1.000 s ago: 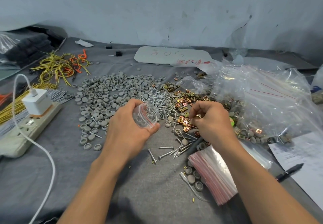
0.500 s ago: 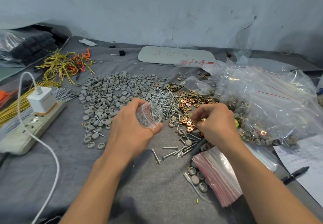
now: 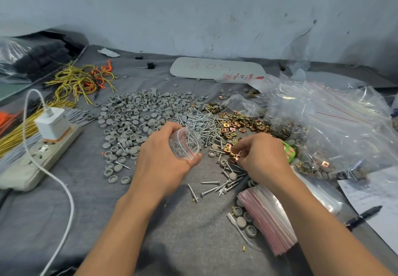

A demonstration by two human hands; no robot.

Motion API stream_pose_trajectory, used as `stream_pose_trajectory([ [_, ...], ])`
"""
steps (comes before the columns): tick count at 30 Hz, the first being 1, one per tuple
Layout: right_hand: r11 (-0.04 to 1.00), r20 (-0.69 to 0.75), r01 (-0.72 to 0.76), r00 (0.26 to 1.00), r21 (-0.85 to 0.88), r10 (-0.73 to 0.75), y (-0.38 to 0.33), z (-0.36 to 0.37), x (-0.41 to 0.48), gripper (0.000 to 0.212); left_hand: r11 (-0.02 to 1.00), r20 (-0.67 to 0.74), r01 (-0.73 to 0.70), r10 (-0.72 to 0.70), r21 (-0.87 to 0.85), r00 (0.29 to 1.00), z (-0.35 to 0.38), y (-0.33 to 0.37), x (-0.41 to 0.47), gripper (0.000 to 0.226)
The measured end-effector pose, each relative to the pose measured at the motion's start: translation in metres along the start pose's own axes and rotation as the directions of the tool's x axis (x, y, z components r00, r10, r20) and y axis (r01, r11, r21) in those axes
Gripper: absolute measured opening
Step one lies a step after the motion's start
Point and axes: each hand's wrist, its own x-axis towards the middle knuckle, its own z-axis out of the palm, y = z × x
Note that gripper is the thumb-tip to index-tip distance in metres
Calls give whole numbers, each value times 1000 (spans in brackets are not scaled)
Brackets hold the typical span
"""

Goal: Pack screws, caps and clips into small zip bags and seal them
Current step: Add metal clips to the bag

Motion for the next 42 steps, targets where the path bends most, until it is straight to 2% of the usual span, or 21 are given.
stream_pose_trajectory([
  [4, 973, -22, 69, 997, -222, -76, -1, 5, 3, 23, 1000, 9, 6, -6, 5, 1000, 0, 0, 0, 58],
  [11, 961, 6, 89, 996, -260, -91, -7, 4, 5, 15, 1000, 14, 7, -8, 14, 1000, 3, 0, -1, 59],
  [13, 955, -3, 114, 993, -274, -120, -9, 5, 4, 6, 1000, 17, 8, -8, 23, 1000, 4, 0, -1, 60],
  [16, 948, -20, 147, 987, -283, -159, -13, 9, 0, 18, 999, 17, 3, -4, 37, 1000, 4, 0, -1, 61],
  [19, 983, -93, 122, 986, -141, -135, -15, 10, -5, 25, 999, 13, -6, 5, 44, 1000, 3, 2, -1, 61],
  [22, 982, -184, 111, 979, 156, -82, -19, 10, -12, 23, 999, 16, -9, 8, 46, 1000, 3, 4, -1, 59],
  [24, 915, -215, 92, 977, 394, -6, -24, 8, -17, 22, 999, 17, -6, 5, 48, 1000, 3, 5, -2, 58],
  [26, 804, -155, 35, 985, 593, 71, -28, 5, -19, 18, 999, 18, 2, -2, 33, 1000, 3, 5, -2, 58],
  [28, 642, -31, -48, 993, 765, 112, -31, 4, -18, 12, 1000, 18, 2, -2, 26, 1000, 3, 5, -3, 58],
  [29, 522, 49, -104, 992, 846, 118, -32, 3, -17, 11, 1000, 17, 1, -1, 24, 1000, 3, 5, -3, 58],
  [31, 261, 212, -226, 974, 938, 82, -34, 3, -13, 13, 1000, 19, -6, 6, 27, 1000, 2, 6, -3, 57],
  [32, 165, 275, -279, 960, 946, 52, -36, 3, -13, 16, 999, 24, -11, 10, 30, 1000, 2, 7, -3, 56],
  [34, 52, 356, -356, 934, 933, 6, -37, 3, -10, 18, 999, 34, -13, 12, 34, 999, 2, 7, -3, 56],
  [37, -10, 411, -412, 911, 911, -18, -40, 4, -10, 18, 999, 34, -14, 13, 39, 999, 2, 6, -3, 58],
  [40, 69, 401, -402, 916, 913, 24, -40, 7, -11, 18, 999, 28, -13, 12, 49, 1000, 1, 4, -3, 57],
  [42, 129, 342, -345, 939, 930, 49, -41, 8, -12, 18, 999, 26, -11, 9, 51, 1000, 1, 3, -3, 57],
])
